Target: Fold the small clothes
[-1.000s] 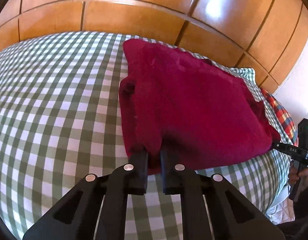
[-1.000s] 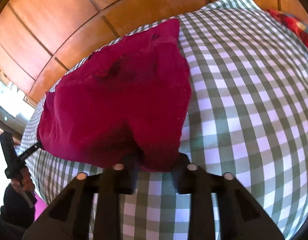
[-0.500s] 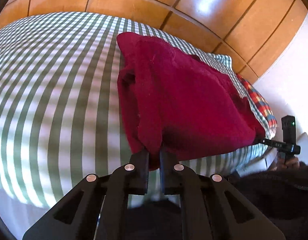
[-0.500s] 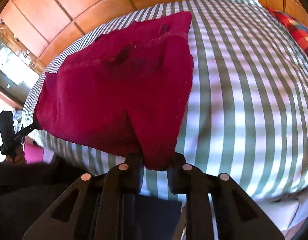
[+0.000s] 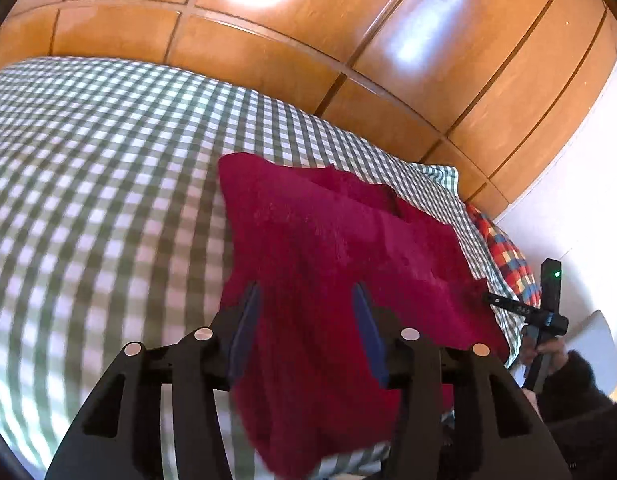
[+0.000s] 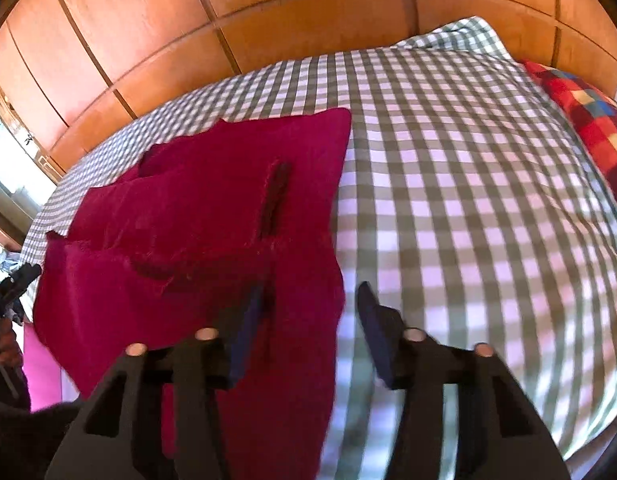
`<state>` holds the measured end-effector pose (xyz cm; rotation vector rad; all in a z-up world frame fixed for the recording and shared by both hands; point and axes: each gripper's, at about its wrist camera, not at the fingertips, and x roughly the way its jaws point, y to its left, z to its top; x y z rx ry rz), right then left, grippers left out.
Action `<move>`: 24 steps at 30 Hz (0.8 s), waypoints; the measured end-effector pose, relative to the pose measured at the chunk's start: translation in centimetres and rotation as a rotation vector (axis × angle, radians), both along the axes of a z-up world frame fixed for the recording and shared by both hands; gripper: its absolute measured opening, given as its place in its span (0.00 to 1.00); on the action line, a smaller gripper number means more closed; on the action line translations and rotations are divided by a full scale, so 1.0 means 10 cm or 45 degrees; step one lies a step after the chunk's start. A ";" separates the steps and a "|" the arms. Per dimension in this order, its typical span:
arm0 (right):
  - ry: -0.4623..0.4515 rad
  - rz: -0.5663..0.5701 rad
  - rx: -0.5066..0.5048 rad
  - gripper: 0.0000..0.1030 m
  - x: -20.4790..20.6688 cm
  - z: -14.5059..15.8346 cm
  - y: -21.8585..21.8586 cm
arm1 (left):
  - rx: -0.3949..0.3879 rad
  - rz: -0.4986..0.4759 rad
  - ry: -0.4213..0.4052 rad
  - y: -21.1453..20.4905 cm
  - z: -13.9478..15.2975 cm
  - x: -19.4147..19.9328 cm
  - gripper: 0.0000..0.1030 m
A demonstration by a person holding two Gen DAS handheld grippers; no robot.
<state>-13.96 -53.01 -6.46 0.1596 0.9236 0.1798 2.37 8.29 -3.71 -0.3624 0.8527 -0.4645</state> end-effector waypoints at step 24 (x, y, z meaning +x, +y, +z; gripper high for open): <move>-0.258 -0.040 -0.066 0.07 1.03 0.71 0.17 | 0.062 0.124 -0.168 -0.04 0.34 0.93 0.07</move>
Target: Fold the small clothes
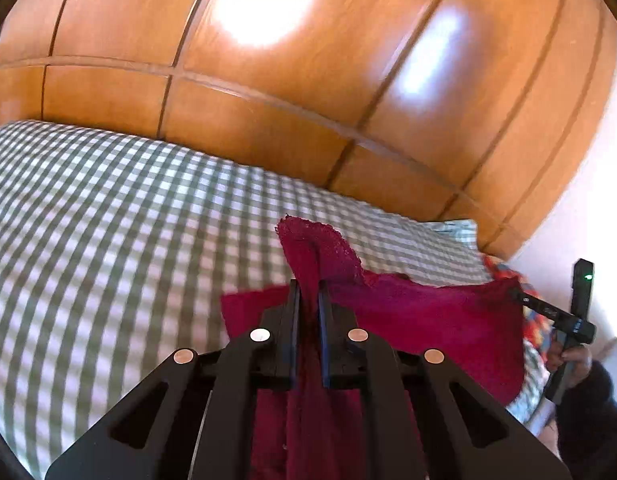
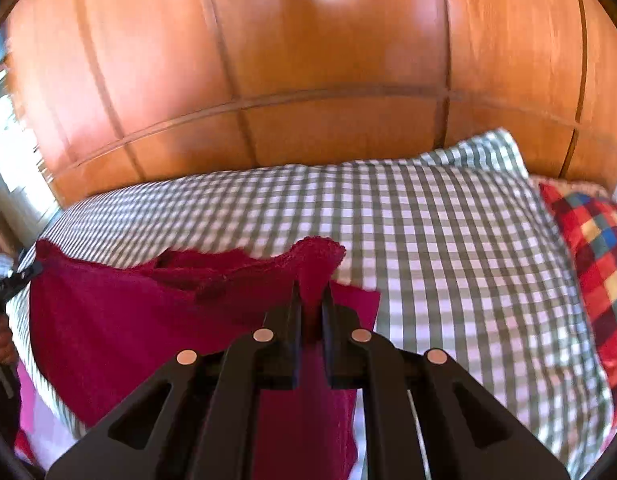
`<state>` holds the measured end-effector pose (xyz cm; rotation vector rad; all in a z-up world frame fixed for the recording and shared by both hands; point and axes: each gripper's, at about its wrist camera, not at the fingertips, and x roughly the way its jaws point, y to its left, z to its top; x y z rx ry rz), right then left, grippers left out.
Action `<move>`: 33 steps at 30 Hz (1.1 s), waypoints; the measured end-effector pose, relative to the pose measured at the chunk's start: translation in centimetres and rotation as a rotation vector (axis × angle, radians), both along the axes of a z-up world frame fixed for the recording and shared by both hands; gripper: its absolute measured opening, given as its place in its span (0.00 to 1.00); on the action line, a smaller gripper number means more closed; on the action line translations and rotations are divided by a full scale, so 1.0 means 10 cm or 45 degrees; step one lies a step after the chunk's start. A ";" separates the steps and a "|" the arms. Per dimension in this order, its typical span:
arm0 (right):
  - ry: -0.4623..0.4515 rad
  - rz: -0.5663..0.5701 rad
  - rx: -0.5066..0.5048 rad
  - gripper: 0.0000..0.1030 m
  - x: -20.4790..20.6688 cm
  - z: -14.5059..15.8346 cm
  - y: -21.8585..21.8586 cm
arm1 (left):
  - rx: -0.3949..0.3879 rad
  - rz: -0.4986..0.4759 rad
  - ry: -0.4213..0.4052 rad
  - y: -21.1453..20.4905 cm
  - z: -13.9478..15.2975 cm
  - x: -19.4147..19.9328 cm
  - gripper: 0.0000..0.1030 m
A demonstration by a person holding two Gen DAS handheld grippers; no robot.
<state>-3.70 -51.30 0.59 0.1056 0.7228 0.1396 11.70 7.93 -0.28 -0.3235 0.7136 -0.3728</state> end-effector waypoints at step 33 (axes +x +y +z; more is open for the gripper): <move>0.325 0.086 0.201 0.50 -1.38 -1.08 -0.09 | 0.179 -0.341 0.101 0.15 -0.67 -1.24 0.31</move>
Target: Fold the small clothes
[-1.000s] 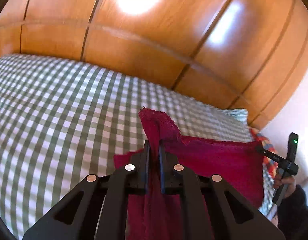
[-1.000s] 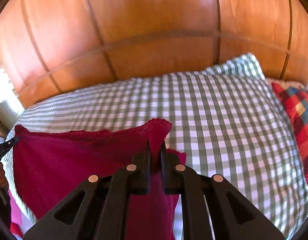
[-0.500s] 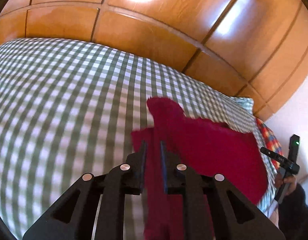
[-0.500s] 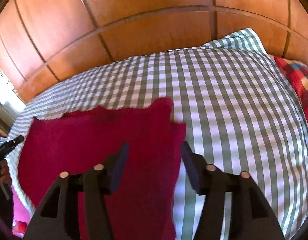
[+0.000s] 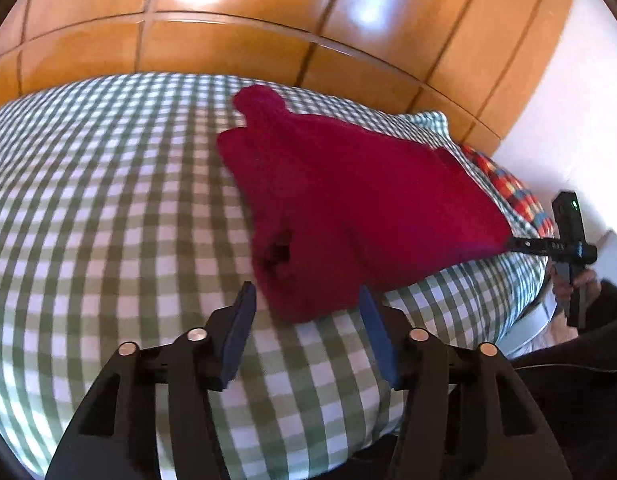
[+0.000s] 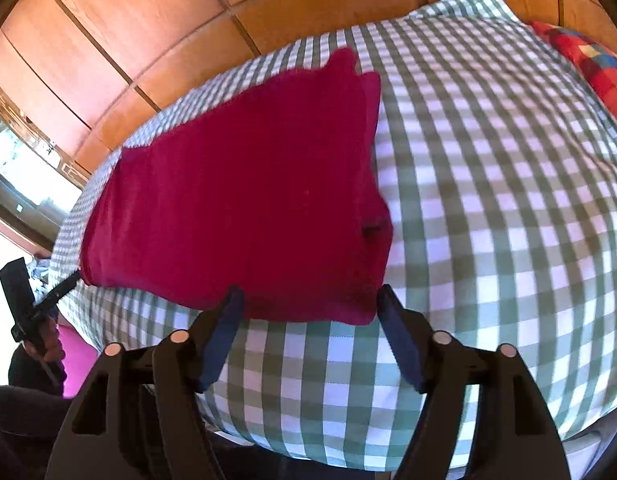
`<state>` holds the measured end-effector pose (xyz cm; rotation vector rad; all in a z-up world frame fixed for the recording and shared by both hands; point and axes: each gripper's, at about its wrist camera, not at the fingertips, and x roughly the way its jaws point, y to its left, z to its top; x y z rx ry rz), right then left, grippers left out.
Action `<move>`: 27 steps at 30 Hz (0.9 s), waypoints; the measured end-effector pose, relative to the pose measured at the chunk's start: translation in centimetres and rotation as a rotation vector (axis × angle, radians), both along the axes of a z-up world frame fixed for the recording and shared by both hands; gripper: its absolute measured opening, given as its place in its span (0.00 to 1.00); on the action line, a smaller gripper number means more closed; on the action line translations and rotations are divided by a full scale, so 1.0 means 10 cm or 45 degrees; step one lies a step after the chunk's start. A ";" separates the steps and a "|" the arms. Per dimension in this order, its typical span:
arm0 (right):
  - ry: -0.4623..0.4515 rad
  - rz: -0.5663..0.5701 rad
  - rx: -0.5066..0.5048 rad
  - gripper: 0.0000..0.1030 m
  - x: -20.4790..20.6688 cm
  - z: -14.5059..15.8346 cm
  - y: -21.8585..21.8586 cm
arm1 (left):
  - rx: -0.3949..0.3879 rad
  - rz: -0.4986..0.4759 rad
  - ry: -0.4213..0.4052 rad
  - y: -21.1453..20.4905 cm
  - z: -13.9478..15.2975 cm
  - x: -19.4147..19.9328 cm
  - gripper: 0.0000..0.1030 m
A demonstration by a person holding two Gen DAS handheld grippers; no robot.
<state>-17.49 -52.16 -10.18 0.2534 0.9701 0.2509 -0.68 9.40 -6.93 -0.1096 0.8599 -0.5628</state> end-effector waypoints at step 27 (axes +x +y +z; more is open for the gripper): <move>-0.035 -0.069 -0.130 0.41 -0.18 0.09 -0.22 | -0.030 0.259 0.018 0.21 0.28 -0.10 0.06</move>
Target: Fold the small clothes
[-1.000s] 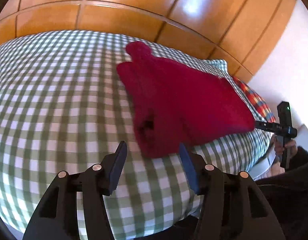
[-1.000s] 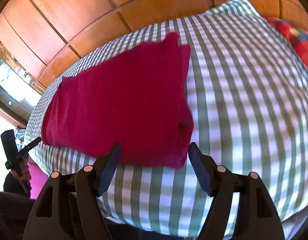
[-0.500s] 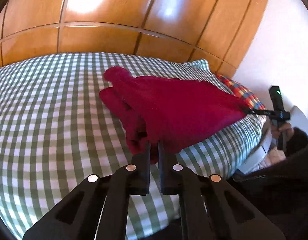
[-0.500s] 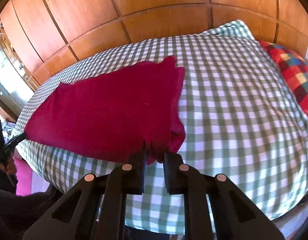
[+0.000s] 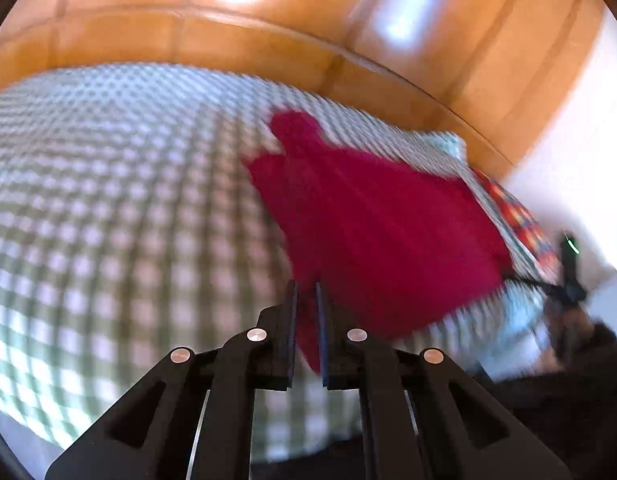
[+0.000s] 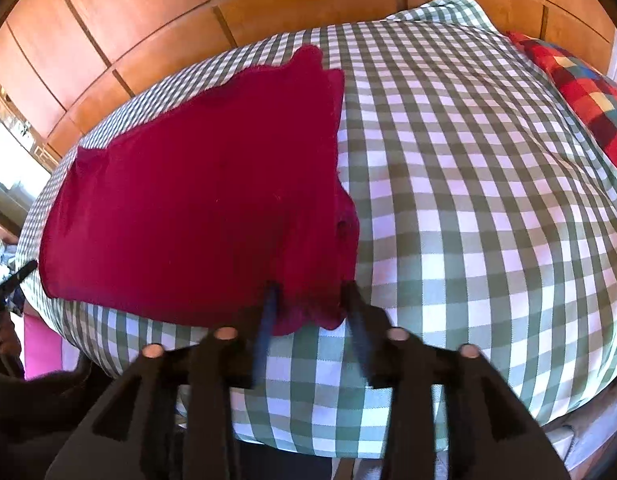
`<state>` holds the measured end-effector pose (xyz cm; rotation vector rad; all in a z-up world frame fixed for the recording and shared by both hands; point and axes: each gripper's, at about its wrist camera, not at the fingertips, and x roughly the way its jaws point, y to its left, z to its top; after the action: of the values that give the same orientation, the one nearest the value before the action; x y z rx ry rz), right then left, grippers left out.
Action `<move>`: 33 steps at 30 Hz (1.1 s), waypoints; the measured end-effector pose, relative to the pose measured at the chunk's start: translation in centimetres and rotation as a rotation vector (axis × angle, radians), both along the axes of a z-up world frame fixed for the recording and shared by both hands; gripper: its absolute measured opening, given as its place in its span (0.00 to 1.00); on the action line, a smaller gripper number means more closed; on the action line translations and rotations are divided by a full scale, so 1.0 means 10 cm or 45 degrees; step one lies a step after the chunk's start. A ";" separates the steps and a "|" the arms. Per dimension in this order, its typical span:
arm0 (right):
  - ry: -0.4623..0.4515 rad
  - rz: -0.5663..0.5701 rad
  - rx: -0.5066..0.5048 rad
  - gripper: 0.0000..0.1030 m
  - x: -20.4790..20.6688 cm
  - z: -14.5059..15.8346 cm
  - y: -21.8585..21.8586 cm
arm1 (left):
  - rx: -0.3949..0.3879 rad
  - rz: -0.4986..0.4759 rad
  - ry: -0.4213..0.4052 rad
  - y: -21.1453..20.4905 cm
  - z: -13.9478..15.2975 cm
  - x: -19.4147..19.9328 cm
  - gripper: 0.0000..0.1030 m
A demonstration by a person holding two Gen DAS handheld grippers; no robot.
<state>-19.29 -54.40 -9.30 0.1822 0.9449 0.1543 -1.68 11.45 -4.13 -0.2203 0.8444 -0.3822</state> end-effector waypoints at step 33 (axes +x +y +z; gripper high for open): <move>-0.206 -0.070 -0.007 0.72 0.92 0.48 0.26 | 0.541 0.065 -0.152 -0.80 0.22 0.78 0.49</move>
<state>-10.09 -51.77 -4.49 0.1880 0.7788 0.1137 6.11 3.50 -1.95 0.1735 0.7809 -0.1598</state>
